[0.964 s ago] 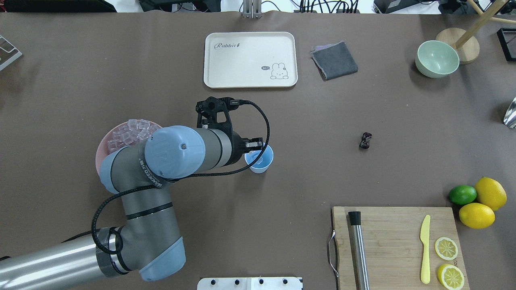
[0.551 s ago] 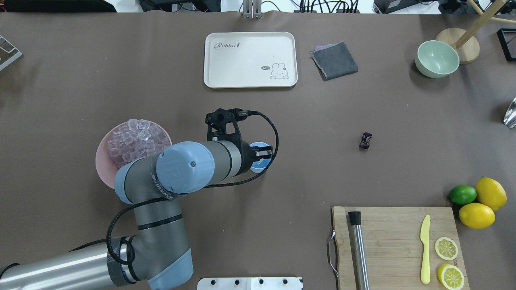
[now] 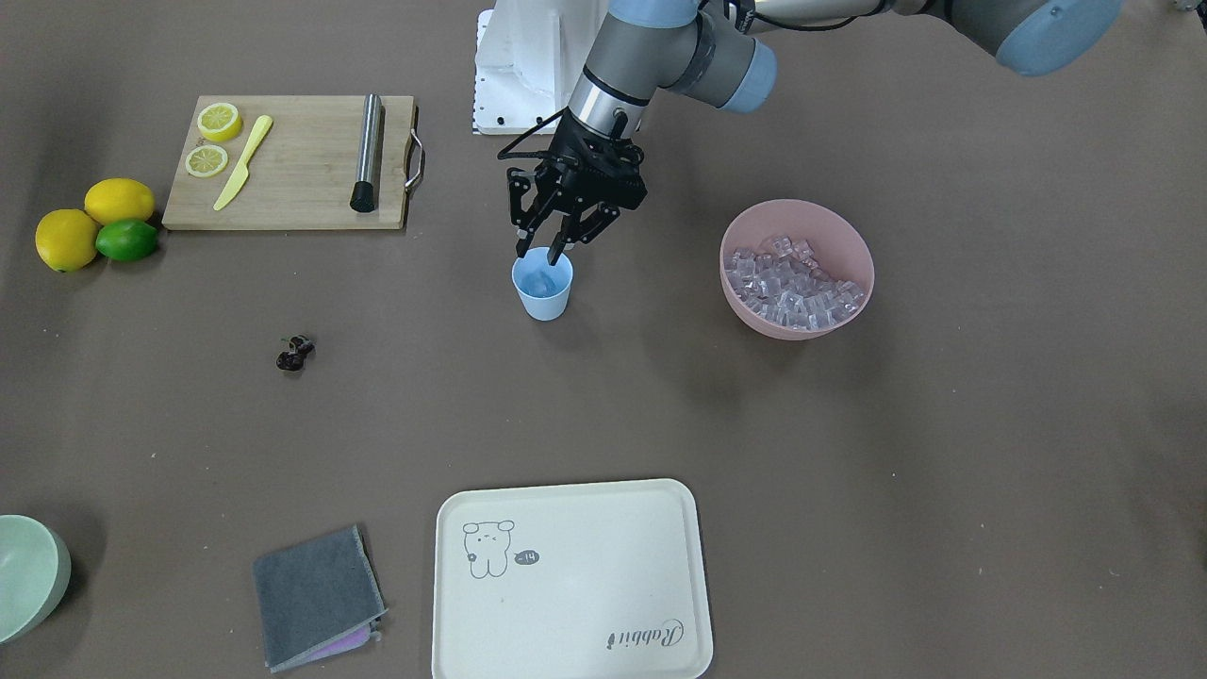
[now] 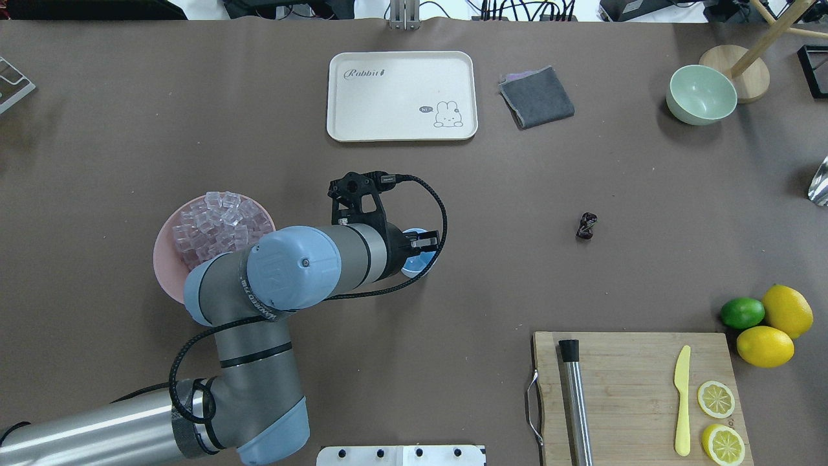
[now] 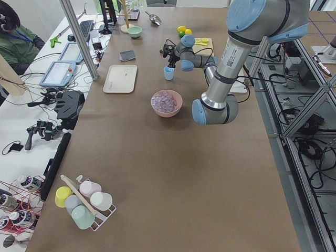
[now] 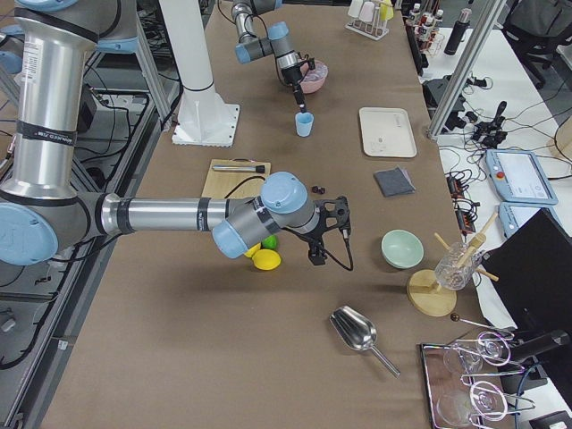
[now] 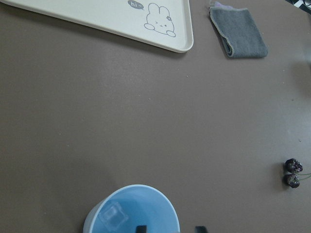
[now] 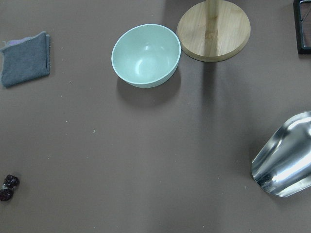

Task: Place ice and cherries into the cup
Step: 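Open the left gripper to release the cube into the cup, then raise the left gripper and pull it back past the ice bowl, then move the left gripper back over the pink ice bowl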

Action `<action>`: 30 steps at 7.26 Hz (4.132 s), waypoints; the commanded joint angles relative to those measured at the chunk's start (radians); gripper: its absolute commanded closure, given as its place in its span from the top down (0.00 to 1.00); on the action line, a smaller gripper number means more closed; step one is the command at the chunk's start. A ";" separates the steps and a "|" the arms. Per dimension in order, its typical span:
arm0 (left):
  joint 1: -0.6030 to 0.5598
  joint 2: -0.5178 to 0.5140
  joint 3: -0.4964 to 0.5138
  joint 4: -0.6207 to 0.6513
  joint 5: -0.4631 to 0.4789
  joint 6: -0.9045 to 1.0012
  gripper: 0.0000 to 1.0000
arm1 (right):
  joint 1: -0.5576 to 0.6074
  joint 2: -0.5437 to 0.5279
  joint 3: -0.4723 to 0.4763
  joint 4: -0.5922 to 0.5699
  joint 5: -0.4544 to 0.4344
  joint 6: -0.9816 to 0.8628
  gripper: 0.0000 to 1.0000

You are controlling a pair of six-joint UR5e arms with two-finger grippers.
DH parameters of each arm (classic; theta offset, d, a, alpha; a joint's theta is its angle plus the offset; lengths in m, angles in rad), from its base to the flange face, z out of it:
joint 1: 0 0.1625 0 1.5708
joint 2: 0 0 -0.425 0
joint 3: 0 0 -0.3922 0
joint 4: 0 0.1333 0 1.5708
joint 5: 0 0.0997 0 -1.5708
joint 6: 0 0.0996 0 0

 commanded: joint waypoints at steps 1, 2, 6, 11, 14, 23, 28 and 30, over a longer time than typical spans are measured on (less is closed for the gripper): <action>-0.001 0.006 -0.003 0.000 -0.007 0.006 0.68 | 0.000 -0.002 0.000 -0.001 0.002 0.000 1.00; -0.001 0.009 -0.017 0.005 -0.010 0.008 0.68 | 0.000 -0.002 -0.001 0.001 0.008 0.000 1.00; -0.126 0.177 -0.202 0.031 -0.213 0.164 0.63 | 0.000 -0.005 0.000 0.001 0.009 -0.002 1.00; -0.358 0.273 -0.139 0.034 -0.446 0.556 0.64 | 0.000 -0.008 -0.002 0.001 0.009 -0.002 1.00; -0.505 0.381 -0.134 0.060 -0.562 0.758 0.60 | 0.000 -0.008 -0.002 0.001 0.009 -0.001 1.00; -0.381 0.417 -0.140 0.070 -0.338 0.643 0.58 | 0.000 -0.008 -0.002 0.001 0.009 -0.002 1.00; -0.369 0.423 -0.138 0.070 -0.338 0.643 0.56 | 0.000 -0.008 -0.002 0.001 0.009 -0.002 1.00; -0.369 0.423 -0.141 0.070 -0.338 0.643 0.48 | 0.000 -0.008 -0.002 0.001 0.009 -0.002 1.00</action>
